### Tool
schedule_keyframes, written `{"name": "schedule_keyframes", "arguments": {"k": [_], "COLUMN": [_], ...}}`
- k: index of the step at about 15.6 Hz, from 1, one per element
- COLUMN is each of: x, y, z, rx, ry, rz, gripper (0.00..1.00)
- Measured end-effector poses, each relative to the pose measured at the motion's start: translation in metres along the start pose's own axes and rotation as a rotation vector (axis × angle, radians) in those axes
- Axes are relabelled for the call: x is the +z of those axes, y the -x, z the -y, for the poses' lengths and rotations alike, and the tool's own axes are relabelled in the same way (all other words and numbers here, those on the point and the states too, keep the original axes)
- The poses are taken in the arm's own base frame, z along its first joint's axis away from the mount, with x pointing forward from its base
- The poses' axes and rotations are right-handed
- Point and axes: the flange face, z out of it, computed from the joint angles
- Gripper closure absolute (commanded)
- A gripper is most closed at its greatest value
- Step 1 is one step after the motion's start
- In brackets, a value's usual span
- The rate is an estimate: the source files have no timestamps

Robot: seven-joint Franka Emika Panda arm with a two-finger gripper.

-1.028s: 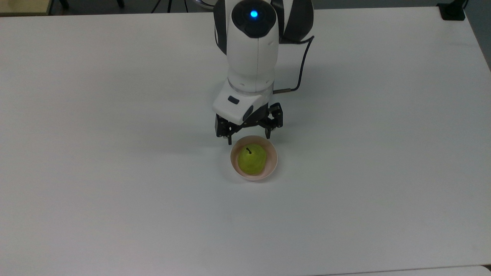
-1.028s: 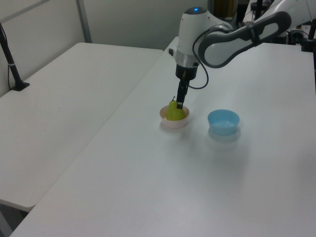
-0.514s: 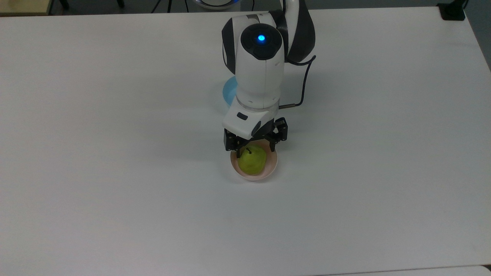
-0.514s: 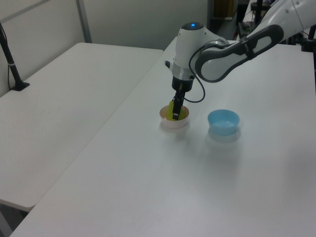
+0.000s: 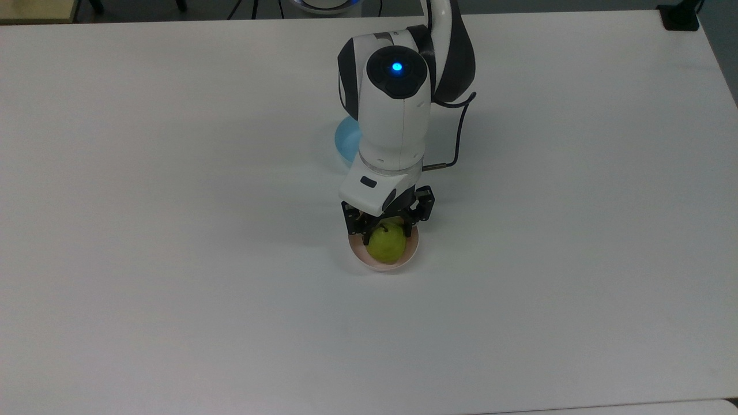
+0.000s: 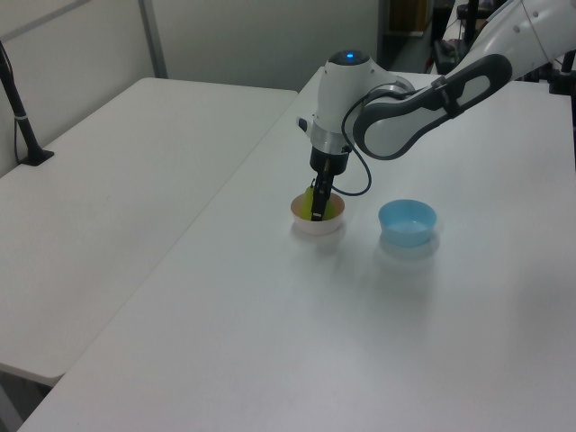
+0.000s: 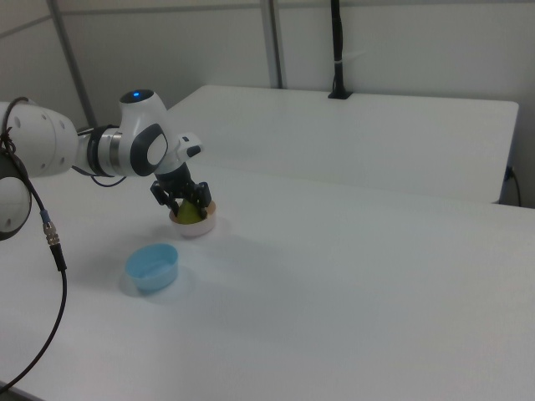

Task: Pick up a pear from the bowl
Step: 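Close the gripper around the green pear, then lift the green pear up out of the pink bowl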

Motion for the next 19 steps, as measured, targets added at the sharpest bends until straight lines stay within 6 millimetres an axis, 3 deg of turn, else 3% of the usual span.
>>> {"name": "schedule_keyframes", "arguments": {"k": [6,14,19], "x": [-0.005,-0.094,-0.14], "y": [-0.003,-0.009,-0.008], "z": [-0.001,-0.021,-0.07], "rx": [0.0,0.029,0.097], "ry": [0.001,0.01,0.026], "rz": [-0.011,-0.03,-0.023], "gripper": [0.62,0.62,0.62]}}
